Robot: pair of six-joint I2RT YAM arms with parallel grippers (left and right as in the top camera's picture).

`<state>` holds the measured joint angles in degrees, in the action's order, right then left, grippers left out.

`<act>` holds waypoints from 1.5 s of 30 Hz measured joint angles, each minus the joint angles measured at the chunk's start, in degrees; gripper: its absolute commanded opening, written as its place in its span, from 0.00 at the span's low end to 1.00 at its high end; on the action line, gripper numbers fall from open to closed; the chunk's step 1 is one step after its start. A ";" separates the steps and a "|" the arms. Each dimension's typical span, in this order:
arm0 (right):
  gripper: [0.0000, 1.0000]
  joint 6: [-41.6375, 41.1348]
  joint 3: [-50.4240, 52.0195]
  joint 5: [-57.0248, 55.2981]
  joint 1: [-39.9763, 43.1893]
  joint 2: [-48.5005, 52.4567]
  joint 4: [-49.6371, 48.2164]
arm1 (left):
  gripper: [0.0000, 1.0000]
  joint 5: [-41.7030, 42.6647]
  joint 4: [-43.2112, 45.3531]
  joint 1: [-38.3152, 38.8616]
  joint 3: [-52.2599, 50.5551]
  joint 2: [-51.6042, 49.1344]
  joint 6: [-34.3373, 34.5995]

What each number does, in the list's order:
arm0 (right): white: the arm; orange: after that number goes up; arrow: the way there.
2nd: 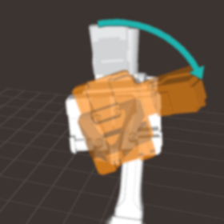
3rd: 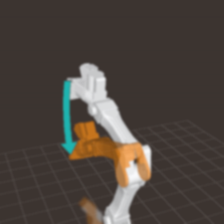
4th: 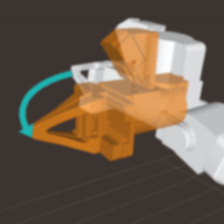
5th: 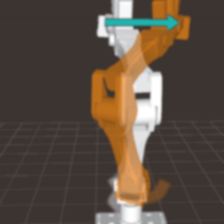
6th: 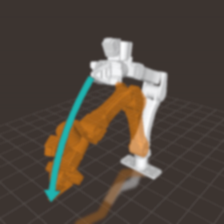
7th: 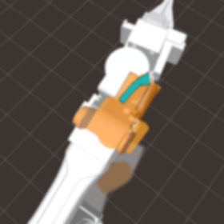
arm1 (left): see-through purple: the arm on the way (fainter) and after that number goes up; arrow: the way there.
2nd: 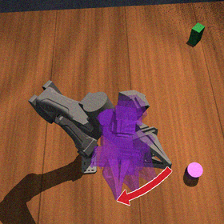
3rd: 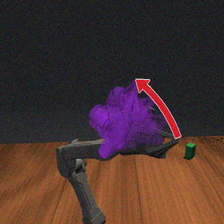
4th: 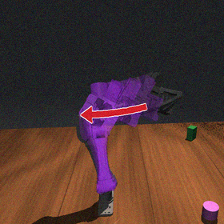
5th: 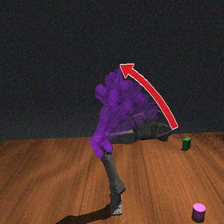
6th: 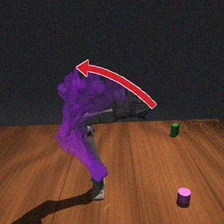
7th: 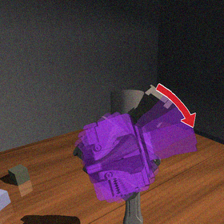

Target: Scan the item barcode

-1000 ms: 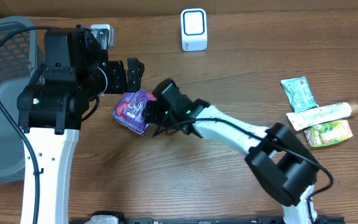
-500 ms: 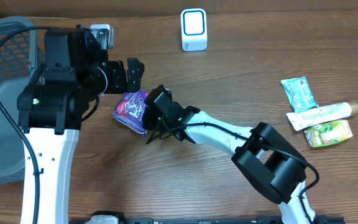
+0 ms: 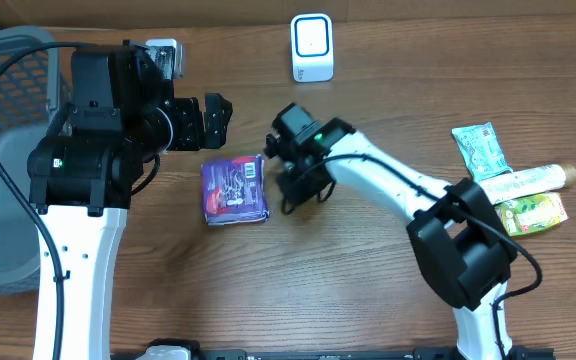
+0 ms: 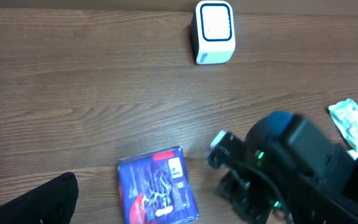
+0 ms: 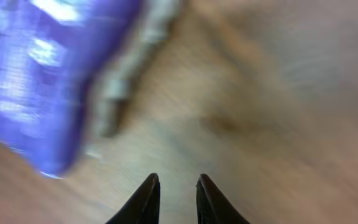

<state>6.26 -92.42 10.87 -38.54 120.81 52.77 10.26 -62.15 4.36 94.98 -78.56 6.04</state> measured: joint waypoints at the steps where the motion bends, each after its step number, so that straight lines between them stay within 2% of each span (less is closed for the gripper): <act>1: 0.37 1.99 -0.24 -1.25 0.48 0.00 0.15 | 0.99 0.00 0.00 0.00 0.00 0.00 -0.02; 2: 0.50 3.89 -0.50 -2.19 1.09 0.00 0.22 | 0.99 0.00 0.00 0.00 0.00 0.00 -0.02; 3: 0.57 4.48 -0.68 -2.25 1.49 0.00 -0.04 | 0.99 0.00 0.00 0.00 0.00 0.00 -0.02; 6: 0.58 1.97 -1.01 1.16 2.10 0.00 -2.56 | 1.00 0.00 0.00 0.00 0.00 0.00 -0.02; 7: 0.60 -0.44 -1.03 3.43 2.14 0.00 -3.96 | 0.99 0.00 0.00 0.00 0.00 0.00 -0.02; 8: 0.77 -5.16 -1.03 7.19 2.14 0.00 -6.10 | 1.00 0.00 0.00 0.00 0.00 0.00 0.00; 9: 0.84 -10.67 -1.01 10.36 2.01 0.00 -7.37 | 1.00 0.00 0.02 0.00 0.00 0.00 0.00; 11: 0.86 -21.42 -0.59 12.94 1.29 0.00 -8.09 | 1.00 0.00 0.00 0.00 0.00 0.00 -0.02; 15: 0.78 -36.24 3.06 14.62 -1.27 0.00 -8.66 | 1.00 0.00 0.00 0.00 0.00 0.00 0.00; 17: 0.69 -39.71 5.03 14.71 -2.49 0.00 -9.16 | 1.00 0.00 0.00 0.00 0.00 0.00 0.00; 21: 0.43 -45.59 7.89 14.36 -4.96 -0.13 -12.61 | 1.00 0.00 0.00 0.00 0.00 0.00 -0.02; 22: 0.33 -47.04 8.52 14.10 -5.75 -0.48 -13.73 | 1.00 0.00 0.00 0.00 0.00 0.00 -0.02; 23: 0.30 -47.43 8.63 13.70 -6.12 -0.66 -13.88 | 0.99 0.00 0.00 0.00 0.00 0.00 -0.02; 24: 0.20 -48.04 8.68 13.20 -6.49 -0.74 -14.05 | 0.99 0.00 0.00 0.00 0.00 0.00 0.00; 27: 0.04 -48.46 8.72 12.59 -7.02 -0.90 -14.27 | 1.00 0.00 0.02 0.00 0.00 0.00 -0.02; 34: 0.04 -41.31 8.76 12.22 -2.36 -0.98 -11.28 | 1.00 0.00 0.00 0.00 0.00 0.00 -0.02; 38: 0.04 -29.88 7.39 11.50 2.08 -1.44 -6.93 | 1.00 0.00 0.00 0.00 0.00 0.00 0.00; 40: 0.04 -22.64 5.81 10.71 4.22 -1.84 -3.80 | 1.00 0.00 0.00 0.00 0.00 0.00 -0.02; 41: 0.04 -16.00 4.13 8.98 5.97 -2.36 -0.76 | 1.00 0.00 0.00 0.00 0.00 0.00 -0.02; 45: 0.04 -6.95 1.16 2.95 8.59 -3.17 1.42 | 1.00 0.00 0.00 0.00 0.00 0.00 -0.02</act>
<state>-0.69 -91.26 13.82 -29.95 117.64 54.19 10.26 -62.15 4.36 94.98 -78.56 6.02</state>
